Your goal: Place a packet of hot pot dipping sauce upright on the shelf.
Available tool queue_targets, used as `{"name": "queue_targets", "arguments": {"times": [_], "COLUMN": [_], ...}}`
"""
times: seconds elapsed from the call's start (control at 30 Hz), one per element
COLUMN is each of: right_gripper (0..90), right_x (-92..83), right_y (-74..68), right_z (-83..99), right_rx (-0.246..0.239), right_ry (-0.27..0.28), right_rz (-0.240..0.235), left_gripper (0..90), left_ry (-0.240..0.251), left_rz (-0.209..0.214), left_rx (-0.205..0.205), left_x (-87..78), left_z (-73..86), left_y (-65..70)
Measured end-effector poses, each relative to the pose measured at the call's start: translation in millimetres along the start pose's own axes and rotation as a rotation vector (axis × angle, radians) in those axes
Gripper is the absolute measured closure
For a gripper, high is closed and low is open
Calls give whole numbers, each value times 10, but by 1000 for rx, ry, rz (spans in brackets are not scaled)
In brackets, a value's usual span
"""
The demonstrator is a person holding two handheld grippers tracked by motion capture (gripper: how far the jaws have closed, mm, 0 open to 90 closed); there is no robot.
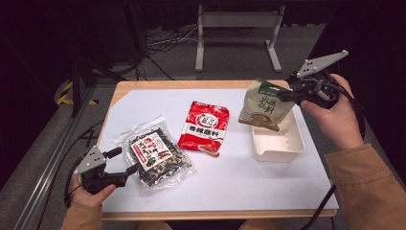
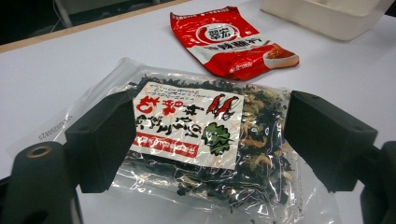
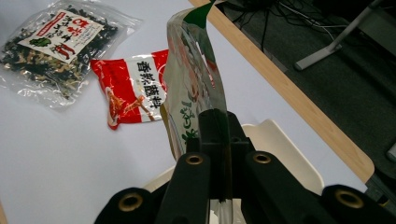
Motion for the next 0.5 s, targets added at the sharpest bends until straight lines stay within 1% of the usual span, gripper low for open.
{"name": "queue_targets", "arguments": {"times": [0.07, 0.1, 0.17, 0.4, 0.5], "right_gripper": [897, 897, 897, 897, 897], "right_x": [-3, -3, -6, 32, 60], "right_y": [54, 54, 118, 309, 374], "right_z": [-17, -17, -32, -35, -35], "right_rx": [3, 3, 2, 5, -6], "right_ry": [3, 3, 5, 18, 16], "right_rz": [10, 10, 21, 28, 47], "left_gripper": [176, 176, 176, 176, 176], "left_ry": [0, 0, -2, -2, -3], "left_rz": [0, 0, 3, 1, 2], "left_rx": [0, 0, -3, -6, -8], "left_x": [2, 2, 4, 2, 5], "left_z": [0, 0, 1, 8, 10], "left_y": [-2, -2, -2, -8, -8]}}
Point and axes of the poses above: each handheld gripper's, and its own axes: x roughly forward along the jaws, z roughly out of its underside, y roughly to its right, the point moved 1 cm from there along x, roughly forward along the jaws, and after that the axes turned 10 degrees about -y, right-handed, at the moved point
